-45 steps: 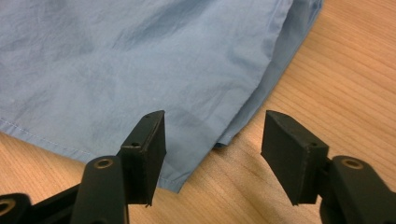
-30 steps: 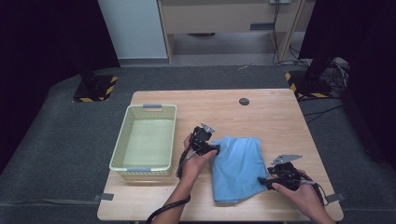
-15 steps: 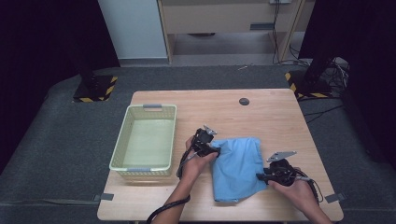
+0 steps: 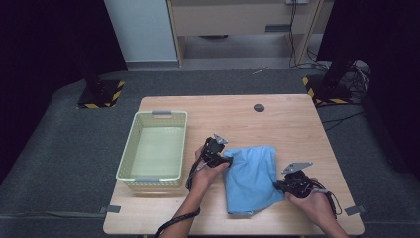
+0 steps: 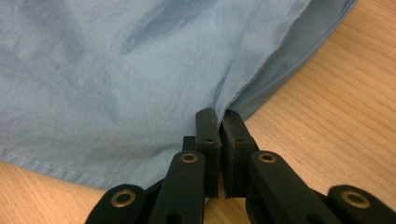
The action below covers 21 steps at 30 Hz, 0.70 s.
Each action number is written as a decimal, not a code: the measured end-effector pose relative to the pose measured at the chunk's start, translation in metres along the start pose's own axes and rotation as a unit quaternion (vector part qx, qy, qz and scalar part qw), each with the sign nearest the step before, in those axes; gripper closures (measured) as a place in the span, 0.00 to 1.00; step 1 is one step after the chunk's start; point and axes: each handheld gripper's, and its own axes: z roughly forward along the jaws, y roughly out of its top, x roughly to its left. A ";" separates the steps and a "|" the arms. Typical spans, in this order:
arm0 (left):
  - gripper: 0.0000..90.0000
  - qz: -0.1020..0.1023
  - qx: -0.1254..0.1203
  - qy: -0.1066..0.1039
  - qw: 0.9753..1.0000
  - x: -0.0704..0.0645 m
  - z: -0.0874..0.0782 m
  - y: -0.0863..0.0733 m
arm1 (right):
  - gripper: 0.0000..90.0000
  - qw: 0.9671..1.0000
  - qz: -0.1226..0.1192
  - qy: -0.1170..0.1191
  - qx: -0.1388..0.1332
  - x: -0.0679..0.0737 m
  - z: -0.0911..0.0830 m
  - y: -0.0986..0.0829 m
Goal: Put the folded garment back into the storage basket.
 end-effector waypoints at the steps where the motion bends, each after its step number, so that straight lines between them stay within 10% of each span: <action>1: 0.32 0.000 0.001 0.000 1.000 0.000 0.000 0.000 | 0.97 1.000 -0.001 -0.001 -0.001 0.000 0.000 -0.001; 12: 0.35 -0.001 0.002 -0.038 0.999 0.009 0.005 -0.001 | 0.97 1.000 0.000 0.002 0.005 -0.001 0.000 0.001; 17: 0.68 -0.006 -0.010 -0.067 0.998 0.004 0.005 -0.001 | 0.97 1.000 -0.008 0.003 0.006 0.000 0.001 0.003; 21: 0.76 -0.014 -0.013 -0.057 0.998 -0.002 0.004 -0.002 | 0.98 1.000 -0.022 -0.002 0.001 0.002 -0.001 0.004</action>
